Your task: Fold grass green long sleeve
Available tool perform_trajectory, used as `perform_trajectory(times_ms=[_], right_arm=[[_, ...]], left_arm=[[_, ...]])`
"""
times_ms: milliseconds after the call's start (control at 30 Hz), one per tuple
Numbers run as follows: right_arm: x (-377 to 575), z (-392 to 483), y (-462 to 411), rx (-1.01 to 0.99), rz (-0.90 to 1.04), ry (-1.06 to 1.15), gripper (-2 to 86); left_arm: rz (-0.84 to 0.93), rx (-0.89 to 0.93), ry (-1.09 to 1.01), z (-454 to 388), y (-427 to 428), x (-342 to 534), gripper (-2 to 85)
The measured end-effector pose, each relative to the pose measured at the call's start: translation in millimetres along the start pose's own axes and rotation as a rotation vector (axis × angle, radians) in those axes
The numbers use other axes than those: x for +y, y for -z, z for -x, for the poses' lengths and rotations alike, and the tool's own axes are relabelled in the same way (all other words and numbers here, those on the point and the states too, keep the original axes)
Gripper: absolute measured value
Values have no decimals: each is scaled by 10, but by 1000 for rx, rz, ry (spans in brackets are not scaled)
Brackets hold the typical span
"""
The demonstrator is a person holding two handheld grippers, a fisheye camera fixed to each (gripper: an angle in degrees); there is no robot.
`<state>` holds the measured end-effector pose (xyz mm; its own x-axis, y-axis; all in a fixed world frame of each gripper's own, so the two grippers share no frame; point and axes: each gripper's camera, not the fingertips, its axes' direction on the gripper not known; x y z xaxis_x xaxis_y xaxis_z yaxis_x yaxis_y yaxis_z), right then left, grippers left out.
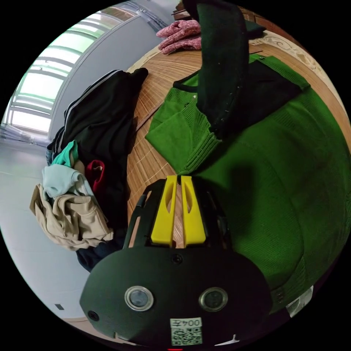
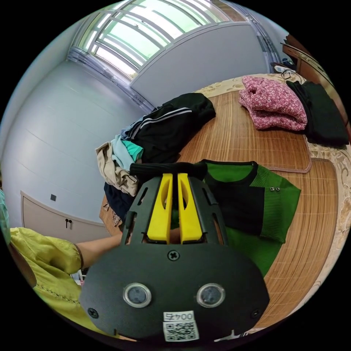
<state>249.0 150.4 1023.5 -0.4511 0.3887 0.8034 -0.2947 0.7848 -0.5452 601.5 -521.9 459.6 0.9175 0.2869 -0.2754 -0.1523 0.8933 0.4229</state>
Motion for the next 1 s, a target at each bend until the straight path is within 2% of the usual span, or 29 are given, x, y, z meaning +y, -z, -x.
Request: perform_trajectory(times_ms=[200, 300, 467, 567, 667, 800, 867, 1000], right_arm=[[108, -568, 189, -14, 2, -79, 34], [349, -1093, 163, -85, 2, -247, 35], [1104, -2012, 44, -296, -29, -687, 38], [1485, -2257, 53, -404, -106, -859, 43], [1690, -2290, 113, -423, -144, -904, 63], [1625, -2187, 258, -319, -140, -827, 80], [1389, -2081, 371, -142, -109, -702, 84], [1050, -2035, 383, 82, -50, -596, 96]], left_arm=[[-18, -20, 37, 110, 32, 90, 11], [-11, -63, -7, -9, -3, 76, 11], [15, -83, -55, -119, -83, 31, 13], [14, -95, -74, -107, -94, -3, 16], [11, -97, -94, -59, -104, -36, 21], [4, -112, -146, 23, -103, -73, 37], [-6, -113, -178, 72, -86, -66, 48], [-29, -127, -271, 224, -49, 75, 51]])
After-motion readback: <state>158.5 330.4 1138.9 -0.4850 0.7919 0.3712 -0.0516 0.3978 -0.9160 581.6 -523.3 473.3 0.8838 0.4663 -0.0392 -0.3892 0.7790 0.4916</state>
